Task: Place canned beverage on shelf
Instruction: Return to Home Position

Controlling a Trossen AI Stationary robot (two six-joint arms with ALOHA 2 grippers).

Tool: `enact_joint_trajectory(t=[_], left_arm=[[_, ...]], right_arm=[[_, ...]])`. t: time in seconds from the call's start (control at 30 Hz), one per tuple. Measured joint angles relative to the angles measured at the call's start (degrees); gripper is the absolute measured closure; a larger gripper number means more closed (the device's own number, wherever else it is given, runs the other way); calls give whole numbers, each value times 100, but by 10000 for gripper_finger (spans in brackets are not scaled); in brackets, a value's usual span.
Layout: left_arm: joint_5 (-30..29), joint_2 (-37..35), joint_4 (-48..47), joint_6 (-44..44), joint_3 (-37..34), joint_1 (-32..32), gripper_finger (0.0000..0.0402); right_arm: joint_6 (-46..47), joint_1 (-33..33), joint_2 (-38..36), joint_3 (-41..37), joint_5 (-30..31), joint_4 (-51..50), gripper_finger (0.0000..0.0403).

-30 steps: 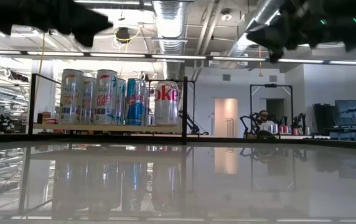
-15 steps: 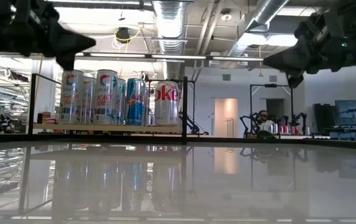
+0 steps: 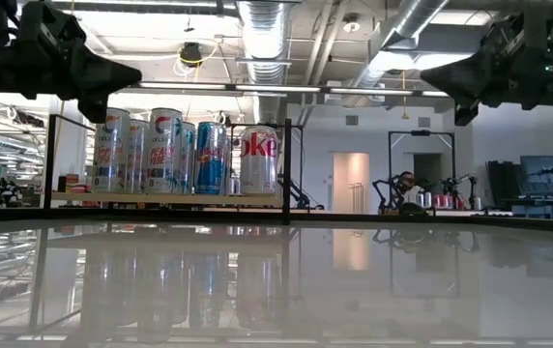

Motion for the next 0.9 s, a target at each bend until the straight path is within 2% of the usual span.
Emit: enact_joint_trajectory(t=[0.1,0.17,0.4,0.53,0.9], left_arm=[[256,-1,-130,11,0,-11,401],[209,1,-351,-118,0,-9,401],[99,3,-1650,-103,-2,-7,401],[-99,114,-1656,95,2,-3,401],[-88,115,-1677,130,7,-2,401]], right_arm=[[88,27,-3,0,65,19,353],[-64,-25,0,0,313,-40,345],[-286,-123,0,-2,348,-330,340],[-297,-123,0,-2,339,-642,340],[-297,-123,2,-4,337,-2209,339]])
